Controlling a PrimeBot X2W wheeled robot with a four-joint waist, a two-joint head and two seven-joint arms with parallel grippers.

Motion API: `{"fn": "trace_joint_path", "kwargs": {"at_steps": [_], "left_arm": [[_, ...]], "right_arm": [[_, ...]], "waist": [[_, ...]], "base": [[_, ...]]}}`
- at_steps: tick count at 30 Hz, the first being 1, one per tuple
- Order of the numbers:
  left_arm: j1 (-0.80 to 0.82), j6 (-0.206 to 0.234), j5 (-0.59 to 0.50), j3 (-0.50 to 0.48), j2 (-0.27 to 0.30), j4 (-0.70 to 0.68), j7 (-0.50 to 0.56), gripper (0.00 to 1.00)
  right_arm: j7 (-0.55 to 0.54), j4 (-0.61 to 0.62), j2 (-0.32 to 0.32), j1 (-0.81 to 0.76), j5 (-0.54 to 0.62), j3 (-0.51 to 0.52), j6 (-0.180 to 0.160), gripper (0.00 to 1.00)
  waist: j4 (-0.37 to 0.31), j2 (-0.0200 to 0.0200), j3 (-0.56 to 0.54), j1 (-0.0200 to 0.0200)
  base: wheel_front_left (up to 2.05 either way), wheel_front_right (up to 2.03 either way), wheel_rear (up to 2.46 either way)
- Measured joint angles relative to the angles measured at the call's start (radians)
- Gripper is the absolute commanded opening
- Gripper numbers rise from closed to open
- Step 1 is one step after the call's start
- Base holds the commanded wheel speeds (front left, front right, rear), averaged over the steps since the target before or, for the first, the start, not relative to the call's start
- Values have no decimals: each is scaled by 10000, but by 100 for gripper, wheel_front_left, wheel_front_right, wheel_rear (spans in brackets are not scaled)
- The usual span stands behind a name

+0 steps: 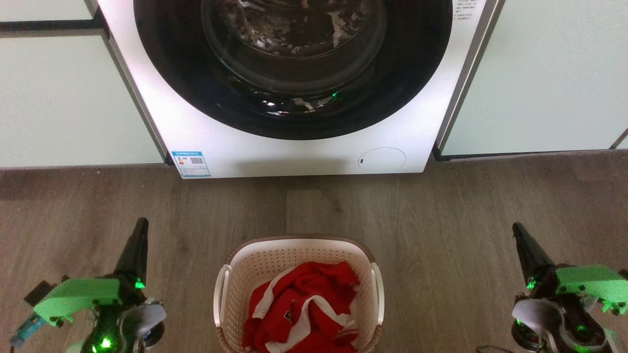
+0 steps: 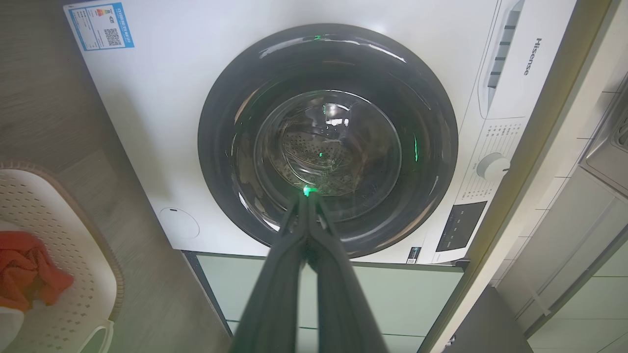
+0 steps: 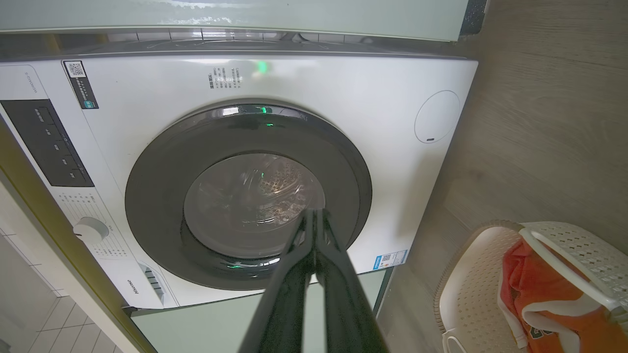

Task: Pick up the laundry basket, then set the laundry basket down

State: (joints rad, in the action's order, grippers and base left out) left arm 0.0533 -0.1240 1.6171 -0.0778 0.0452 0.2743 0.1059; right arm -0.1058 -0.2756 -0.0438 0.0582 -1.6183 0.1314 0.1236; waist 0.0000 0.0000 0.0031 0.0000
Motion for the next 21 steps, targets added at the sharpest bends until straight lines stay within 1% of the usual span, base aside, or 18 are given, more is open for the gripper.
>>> {"fn": "trace_joint_path", "kwargs": {"at_steps": [21], "left_arm": [[0,0,0,0,0,0,0,0]], "right_arm": [[0,0,0,0,0,-2,0,0]], "waist": [[0,0,0,0]], "base": [[0,0,0]]}}
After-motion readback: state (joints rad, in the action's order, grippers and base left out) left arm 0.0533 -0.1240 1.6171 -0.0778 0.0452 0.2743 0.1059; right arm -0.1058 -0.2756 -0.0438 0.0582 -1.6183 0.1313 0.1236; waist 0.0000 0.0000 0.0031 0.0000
